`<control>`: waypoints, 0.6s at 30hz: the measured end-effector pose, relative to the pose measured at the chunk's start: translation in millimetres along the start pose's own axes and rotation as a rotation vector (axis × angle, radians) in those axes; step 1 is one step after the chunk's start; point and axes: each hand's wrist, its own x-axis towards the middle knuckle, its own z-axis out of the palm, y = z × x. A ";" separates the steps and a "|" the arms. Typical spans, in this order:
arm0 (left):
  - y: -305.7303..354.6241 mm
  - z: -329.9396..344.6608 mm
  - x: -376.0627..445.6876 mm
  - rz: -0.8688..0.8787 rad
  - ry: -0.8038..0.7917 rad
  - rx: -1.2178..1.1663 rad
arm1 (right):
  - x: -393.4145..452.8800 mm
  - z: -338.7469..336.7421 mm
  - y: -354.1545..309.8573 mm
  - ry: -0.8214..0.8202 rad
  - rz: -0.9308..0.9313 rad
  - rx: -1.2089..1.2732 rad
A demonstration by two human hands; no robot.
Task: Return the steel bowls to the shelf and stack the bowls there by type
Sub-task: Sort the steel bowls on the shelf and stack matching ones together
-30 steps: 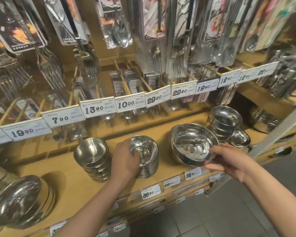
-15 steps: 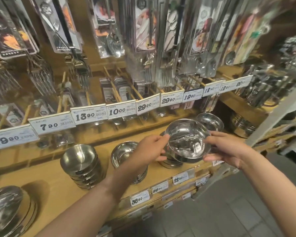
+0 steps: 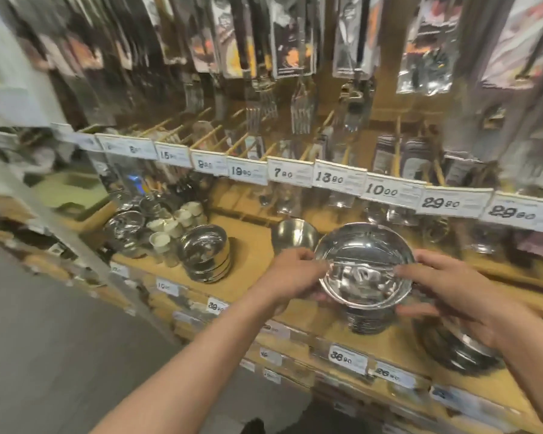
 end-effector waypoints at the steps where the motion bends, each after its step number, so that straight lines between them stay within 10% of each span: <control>1: -3.1 -22.4 -5.6 -0.003 0.049 -0.013 | 5.6 21.9 -2.9 -0.051 0.004 -0.005; 18: -45.8 -309.8 61.7 -0.170 0.137 -0.119 | 147.9 301.8 2.8 0.034 -0.004 -0.099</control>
